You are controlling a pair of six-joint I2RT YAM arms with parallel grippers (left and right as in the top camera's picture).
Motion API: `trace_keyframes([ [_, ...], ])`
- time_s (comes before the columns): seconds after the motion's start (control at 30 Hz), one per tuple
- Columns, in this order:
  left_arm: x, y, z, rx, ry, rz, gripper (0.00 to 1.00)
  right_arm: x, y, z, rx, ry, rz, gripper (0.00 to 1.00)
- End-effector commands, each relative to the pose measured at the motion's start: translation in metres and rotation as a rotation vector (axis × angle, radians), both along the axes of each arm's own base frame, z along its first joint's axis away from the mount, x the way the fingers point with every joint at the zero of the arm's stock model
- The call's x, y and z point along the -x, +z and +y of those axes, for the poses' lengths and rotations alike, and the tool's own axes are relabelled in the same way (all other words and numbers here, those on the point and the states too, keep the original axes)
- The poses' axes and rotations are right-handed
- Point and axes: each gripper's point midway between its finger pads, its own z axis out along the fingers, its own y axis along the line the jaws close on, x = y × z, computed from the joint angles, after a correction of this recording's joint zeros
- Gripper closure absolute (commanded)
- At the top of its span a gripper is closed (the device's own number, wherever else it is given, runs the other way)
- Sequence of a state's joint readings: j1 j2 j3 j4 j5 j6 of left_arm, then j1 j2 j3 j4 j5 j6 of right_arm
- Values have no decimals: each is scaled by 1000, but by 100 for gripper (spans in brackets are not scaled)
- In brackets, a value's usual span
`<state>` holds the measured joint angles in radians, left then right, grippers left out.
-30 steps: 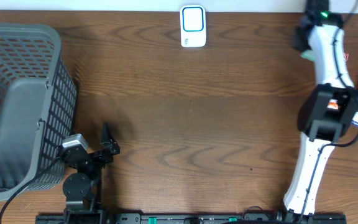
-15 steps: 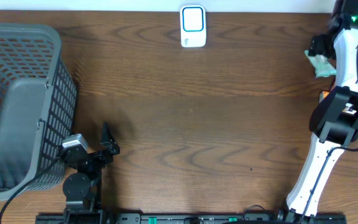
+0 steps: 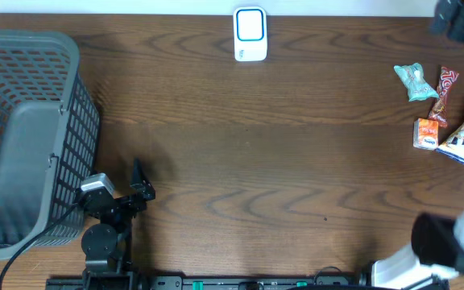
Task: Scan the item barcode
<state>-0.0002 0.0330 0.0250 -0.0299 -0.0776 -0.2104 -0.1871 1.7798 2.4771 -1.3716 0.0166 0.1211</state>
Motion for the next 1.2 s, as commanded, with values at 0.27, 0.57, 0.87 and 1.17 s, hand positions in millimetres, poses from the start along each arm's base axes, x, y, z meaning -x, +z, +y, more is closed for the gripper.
trace_keyframes([
  [0.27, 1, -18, 2, 4, 13, 55, 2, 109, 45, 27, -23, 22, -55, 1],
  [0.57, 1, -18, 2, 4, 13, 55, 2, 155, 62, 34, -10, 16, -104, 1],
  [0.87, 1, -18, 2, 4, 13, 55, 2, 195, 116, 64, -19, 132, -366, 1],
  [1.17, 1, -18, 2, 4, 13, 55, 2, 231, 111, 77, -6, 169, -476, 1],
])
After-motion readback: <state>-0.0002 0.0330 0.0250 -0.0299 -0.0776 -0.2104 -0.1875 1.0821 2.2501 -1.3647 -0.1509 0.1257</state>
